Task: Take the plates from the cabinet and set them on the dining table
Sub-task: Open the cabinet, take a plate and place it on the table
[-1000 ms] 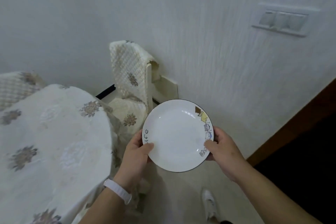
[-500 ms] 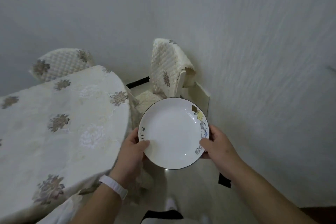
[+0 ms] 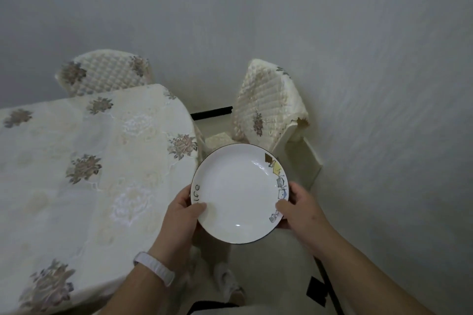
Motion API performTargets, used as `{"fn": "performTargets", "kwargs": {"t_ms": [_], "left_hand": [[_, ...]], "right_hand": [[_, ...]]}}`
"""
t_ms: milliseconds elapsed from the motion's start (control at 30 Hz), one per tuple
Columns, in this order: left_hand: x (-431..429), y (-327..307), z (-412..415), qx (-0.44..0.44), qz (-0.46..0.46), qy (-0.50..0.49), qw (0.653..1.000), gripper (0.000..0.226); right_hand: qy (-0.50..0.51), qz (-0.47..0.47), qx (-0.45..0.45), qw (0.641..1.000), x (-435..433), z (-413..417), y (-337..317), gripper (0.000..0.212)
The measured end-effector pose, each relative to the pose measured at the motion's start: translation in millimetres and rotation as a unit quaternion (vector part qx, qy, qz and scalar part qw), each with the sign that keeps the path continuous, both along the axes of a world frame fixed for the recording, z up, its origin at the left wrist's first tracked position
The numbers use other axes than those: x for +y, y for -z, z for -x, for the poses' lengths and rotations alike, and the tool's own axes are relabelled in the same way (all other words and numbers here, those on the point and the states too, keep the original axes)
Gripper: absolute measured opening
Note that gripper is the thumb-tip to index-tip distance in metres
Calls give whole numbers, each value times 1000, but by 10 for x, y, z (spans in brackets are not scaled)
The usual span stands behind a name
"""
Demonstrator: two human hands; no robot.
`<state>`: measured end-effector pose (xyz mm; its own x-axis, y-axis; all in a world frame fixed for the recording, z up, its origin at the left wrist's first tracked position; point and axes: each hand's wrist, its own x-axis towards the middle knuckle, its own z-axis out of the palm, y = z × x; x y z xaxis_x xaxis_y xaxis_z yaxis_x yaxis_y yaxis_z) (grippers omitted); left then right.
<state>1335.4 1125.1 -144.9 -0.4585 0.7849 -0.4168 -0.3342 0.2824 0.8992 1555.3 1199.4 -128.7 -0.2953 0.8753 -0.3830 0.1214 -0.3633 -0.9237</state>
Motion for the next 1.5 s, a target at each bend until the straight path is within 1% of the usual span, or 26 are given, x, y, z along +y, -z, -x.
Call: {"fn": "performTargets", "kwargs": {"t_ms": [167,267,333,467,600,700,800,933,1000,1133,1267,1500], "left_hand": [[521,-18,516,-17,-8,-14,1000,47],[695,-40,853,-28,-16,-32,999,48],[760,-79,1094,-21,-23,-46,998,48],[761,-81,1548,-3,-11,-95,995,48],[640,-62,1886,-5,-9,-143,990,49],[595,-1,2041,-10,4,-194,981,48],[604,46,2147,-16,9,-225,974,49],[715,162,2275,-18,27,-265,964,52],[828,226,2336,-24,36,-285,957,53],[1138,356,2423,-38,72,-338,938,53],[1445,510,2535,-56,108,-378,918,52],[1853,861,2665,-71,166,-433,883,55]], "right_hand": [[-26,-4,-36,999,614,569,-17,41],[-49,-14,-68,996,926,971,-33,42],[-75,-22,-70,994,1084,1242,-38,42],[-113,-3,-48,992,1263,1834,-42,45],[-168,6,-55,984,1375,2328,0,43],[-215,6,-74,974,1472,2622,47,41],[-250,15,-76,965,1595,2863,101,41],[-282,38,-73,956,1823,3134,233,45],[-310,37,-76,947,1998,3280,306,45],[-360,16,-119,925,2408,3551,515,42],[-428,-22,-162,889,2801,3814,763,39],[-497,-44,-188,846,3291,4262,1112,39]]}}
